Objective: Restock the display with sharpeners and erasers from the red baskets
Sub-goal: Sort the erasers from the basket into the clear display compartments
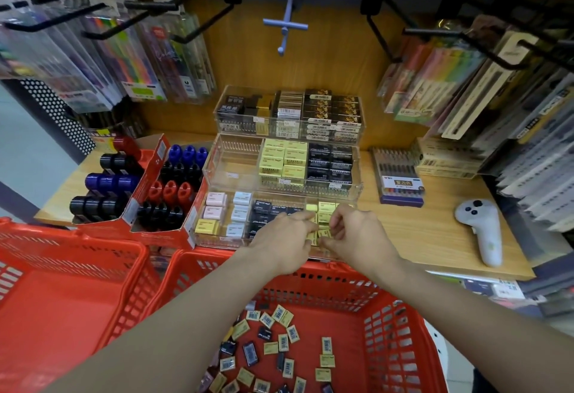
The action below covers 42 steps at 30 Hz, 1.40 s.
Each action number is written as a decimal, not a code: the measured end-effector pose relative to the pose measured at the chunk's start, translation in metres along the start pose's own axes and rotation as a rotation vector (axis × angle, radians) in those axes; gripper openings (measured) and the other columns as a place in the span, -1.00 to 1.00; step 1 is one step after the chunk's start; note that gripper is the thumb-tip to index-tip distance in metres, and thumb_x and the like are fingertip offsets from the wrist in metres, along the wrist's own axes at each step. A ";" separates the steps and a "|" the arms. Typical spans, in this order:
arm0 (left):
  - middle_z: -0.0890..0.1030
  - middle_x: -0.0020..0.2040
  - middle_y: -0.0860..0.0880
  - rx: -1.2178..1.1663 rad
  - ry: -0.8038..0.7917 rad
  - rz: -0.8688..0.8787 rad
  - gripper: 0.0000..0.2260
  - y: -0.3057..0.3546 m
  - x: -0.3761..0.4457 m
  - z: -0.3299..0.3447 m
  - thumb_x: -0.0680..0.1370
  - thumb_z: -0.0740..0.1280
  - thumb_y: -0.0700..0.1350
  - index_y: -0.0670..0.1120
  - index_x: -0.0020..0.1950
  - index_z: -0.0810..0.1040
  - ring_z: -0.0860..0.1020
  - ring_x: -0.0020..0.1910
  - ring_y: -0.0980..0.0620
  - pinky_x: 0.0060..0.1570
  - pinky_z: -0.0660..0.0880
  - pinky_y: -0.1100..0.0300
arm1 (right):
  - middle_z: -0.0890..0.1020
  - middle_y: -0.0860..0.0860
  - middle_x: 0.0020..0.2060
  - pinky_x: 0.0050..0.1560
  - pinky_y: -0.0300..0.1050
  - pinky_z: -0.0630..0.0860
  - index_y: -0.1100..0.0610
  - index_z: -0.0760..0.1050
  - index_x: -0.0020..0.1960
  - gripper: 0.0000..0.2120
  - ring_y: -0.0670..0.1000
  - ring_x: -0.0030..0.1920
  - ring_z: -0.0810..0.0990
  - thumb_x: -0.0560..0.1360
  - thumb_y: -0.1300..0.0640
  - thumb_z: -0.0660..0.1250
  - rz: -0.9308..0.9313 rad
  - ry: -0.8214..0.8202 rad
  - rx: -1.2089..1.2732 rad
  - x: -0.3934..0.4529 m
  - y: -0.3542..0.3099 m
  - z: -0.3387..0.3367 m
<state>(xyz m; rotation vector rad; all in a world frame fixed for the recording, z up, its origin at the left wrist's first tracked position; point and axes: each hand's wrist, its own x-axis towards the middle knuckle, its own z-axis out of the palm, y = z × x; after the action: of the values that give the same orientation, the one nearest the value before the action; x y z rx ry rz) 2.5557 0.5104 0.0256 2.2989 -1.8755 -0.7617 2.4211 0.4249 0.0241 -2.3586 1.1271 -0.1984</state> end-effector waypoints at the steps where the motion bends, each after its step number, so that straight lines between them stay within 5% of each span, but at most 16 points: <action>1: 0.14 0.59 0.11 0.003 -0.001 -0.004 -0.60 0.000 -0.001 0.000 0.65 0.17 -0.12 0.01 0.51 0.35 0.22 0.50 -0.21 0.46 0.25 -0.10 | 0.61 0.01 -0.27 -0.15 -0.01 0.59 0.06 0.44 -0.17 -0.73 0.03 -0.21 0.61 0.35 0.08 0.54 0.031 0.001 -0.009 0.002 -0.003 0.001; 5: 0.15 0.59 0.10 0.002 0.006 -0.009 -0.60 0.001 0.000 0.000 0.65 0.17 -0.12 0.01 0.51 0.36 0.24 0.48 -0.22 0.45 0.25 -0.07 | 0.60 0.04 -0.23 -0.23 -0.09 0.53 0.03 0.40 -0.21 -0.71 0.06 -0.18 0.59 0.30 0.19 0.53 0.082 -0.028 -0.039 0.012 -0.012 -0.001; 9: 0.13 0.60 0.09 0.003 -0.003 -0.011 -0.58 0.001 -0.001 -0.001 0.65 0.18 -0.12 0.01 0.52 0.34 0.23 0.50 -0.21 0.45 0.26 -0.08 | 0.60 0.02 -0.20 -0.09 0.02 0.58 0.04 0.42 -0.14 -0.72 0.06 -0.15 0.59 0.34 0.35 0.43 -0.047 -0.049 -0.040 0.011 -0.006 -0.004; 18: 0.13 0.60 0.10 -0.027 0.009 -0.011 -0.57 -0.001 0.000 0.003 0.64 0.18 -0.13 0.02 0.53 0.31 0.19 0.51 -0.18 0.44 0.26 -0.06 | 0.67 0.04 -0.20 -0.04 0.01 0.58 0.13 0.55 -0.10 -0.85 0.06 -0.14 0.65 0.49 0.37 0.35 -0.168 0.070 0.046 0.000 0.010 0.006; 23: 0.49 0.30 -0.07 0.010 0.273 0.111 -0.67 0.001 -0.027 -0.004 0.60 0.22 -0.18 -0.08 0.37 0.48 0.35 0.32 -0.08 0.34 0.33 0.03 | 0.59 0.01 -0.14 -0.02 -0.19 0.49 0.19 0.58 -0.07 -0.84 -0.06 -0.12 0.54 0.42 0.39 0.37 -0.343 0.257 0.105 -0.026 0.004 -0.001; 25: 0.55 0.12 -0.05 0.019 0.291 0.178 -0.77 0.002 -0.056 0.001 0.59 0.24 -0.15 -0.08 0.22 0.55 0.47 0.16 -0.03 0.17 0.45 0.06 | 0.56 -0.04 -0.17 -0.10 -0.18 0.47 0.14 0.57 -0.07 -0.85 -0.05 -0.19 0.53 0.42 0.33 0.35 -0.329 0.205 0.104 -0.054 0.000 0.005; 27: 0.58 0.04 -0.02 0.068 0.111 0.172 -0.82 -0.005 -0.085 0.018 0.57 0.25 -0.13 -0.06 0.13 0.57 0.55 0.04 -0.04 0.04 0.52 0.04 | 0.58 -0.08 -0.20 -0.10 -0.15 0.48 0.09 0.59 -0.06 -0.84 -0.01 -0.16 0.59 0.41 0.28 0.35 -0.237 0.032 0.054 -0.085 0.008 0.025; 30: 0.60 0.14 -0.06 0.160 -0.299 -0.006 -0.80 -0.035 -0.118 0.061 0.59 0.25 -0.11 -0.05 0.19 0.55 0.55 0.12 -0.09 0.05 0.50 0.11 | 0.64 0.06 0.12 0.15 -0.19 0.47 0.09 0.54 0.23 -0.67 0.06 0.18 0.60 0.47 0.15 0.39 0.127 -0.406 -0.071 -0.127 0.034 0.067; 32: 0.54 0.27 -0.10 0.122 -0.430 -0.115 -0.72 -0.059 -0.134 0.097 0.61 0.27 -0.08 -0.07 0.31 0.49 0.51 0.22 -0.10 0.14 0.47 0.10 | 0.59 0.10 0.25 0.21 -0.20 0.42 0.10 0.46 0.35 -0.55 0.07 0.27 0.54 0.49 0.06 0.40 0.377 -0.518 -0.029 -0.147 0.056 0.092; 38: 0.48 0.36 -0.15 -0.173 -0.412 -0.316 -0.59 -0.094 -0.137 0.196 0.58 0.32 -0.11 -0.10 0.43 0.39 0.45 0.32 -0.11 0.20 0.42 0.15 | 0.47 0.22 0.31 0.28 -0.12 0.41 0.06 0.22 0.49 -0.27 0.17 0.31 0.48 0.43 0.02 0.49 0.501 -0.484 -0.003 -0.156 0.094 0.160; 42: 0.55 0.29 -0.09 -0.397 -0.262 -0.392 -0.68 -0.099 -0.117 0.230 0.60 0.28 -0.15 -0.04 0.37 0.47 0.54 0.19 -0.06 -0.06 0.34 0.38 | 0.23 0.19 0.41 0.36 -0.09 0.38 -0.07 0.12 0.54 -0.12 0.23 0.36 0.40 0.37 0.11 0.53 0.349 -0.525 -0.107 -0.130 0.111 0.197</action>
<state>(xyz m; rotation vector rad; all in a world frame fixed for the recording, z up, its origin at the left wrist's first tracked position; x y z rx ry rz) 2.5324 0.7014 -0.1733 2.4044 -1.1971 -1.3967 2.3286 0.5418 -0.1897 -2.0691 1.2660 0.5808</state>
